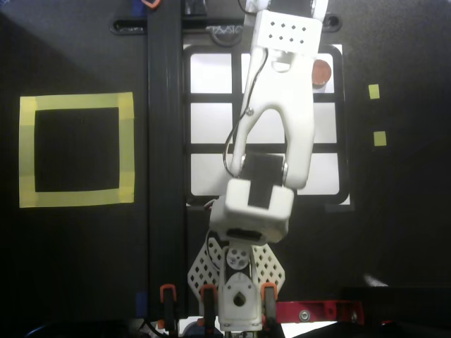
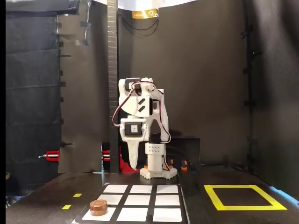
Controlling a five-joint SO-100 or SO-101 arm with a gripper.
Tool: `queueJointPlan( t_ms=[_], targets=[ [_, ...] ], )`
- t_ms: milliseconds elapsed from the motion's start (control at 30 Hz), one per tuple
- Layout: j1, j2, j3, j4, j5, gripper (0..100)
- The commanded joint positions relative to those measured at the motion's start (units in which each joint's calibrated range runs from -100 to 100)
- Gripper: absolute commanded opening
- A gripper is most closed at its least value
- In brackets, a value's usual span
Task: Pick and place at Grid spot 3
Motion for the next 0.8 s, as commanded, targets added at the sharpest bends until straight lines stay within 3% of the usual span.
queueJointPlan(
  t_ms=[0,133,433,767],
  targets=[
    [-0.1,-5.1,-1.2,-1.6,-0.4,0],
    [-1.4,-16.3,11.3,-10.8,-0.7,0],
    [-3.7,-52.0,61.1,-44.6,-1.6,0],
    [-5.1,-87.7,92.0,-48.1,-2.2,0]
  ],
)
